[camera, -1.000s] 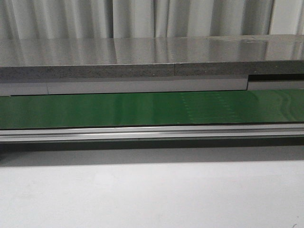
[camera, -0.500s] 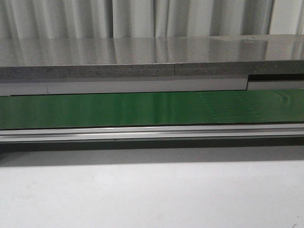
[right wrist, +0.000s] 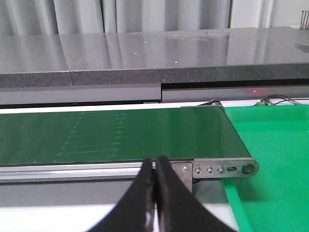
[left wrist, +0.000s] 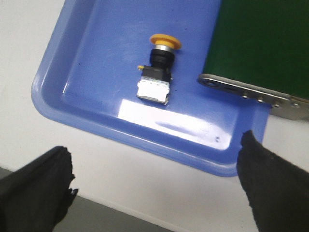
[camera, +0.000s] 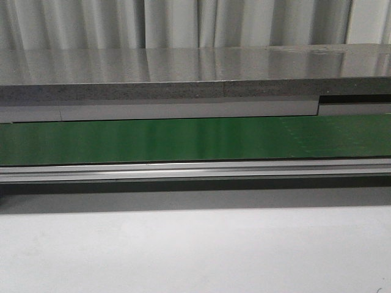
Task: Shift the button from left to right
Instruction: 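Lower the left gripper over the yellow-capped button in the blue tray, then close the left gripper on the button body and lift it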
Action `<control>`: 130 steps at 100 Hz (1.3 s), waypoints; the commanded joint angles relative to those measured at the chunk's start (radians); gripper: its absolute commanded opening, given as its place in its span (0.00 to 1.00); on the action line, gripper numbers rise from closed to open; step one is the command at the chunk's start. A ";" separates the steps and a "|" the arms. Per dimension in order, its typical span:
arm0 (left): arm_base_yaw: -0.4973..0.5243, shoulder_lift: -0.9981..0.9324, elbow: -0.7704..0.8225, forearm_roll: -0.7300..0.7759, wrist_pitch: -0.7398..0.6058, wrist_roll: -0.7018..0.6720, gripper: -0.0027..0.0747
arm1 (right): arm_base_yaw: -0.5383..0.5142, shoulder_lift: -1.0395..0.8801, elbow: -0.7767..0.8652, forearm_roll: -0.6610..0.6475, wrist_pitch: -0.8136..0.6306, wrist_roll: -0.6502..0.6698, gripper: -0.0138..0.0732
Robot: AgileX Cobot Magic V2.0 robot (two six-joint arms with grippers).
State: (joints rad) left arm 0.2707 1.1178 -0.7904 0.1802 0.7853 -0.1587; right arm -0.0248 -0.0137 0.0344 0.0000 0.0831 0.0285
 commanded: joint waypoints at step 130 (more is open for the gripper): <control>0.125 0.620 -0.240 -0.114 -0.227 0.063 0.89 | -0.003 -0.012 -0.024 0.000 -0.073 0.000 0.08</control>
State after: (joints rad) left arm 0.3911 1.7555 -1.0003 0.0792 0.5999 -0.1013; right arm -0.0248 -0.0137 0.0344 0.0000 0.0831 0.0285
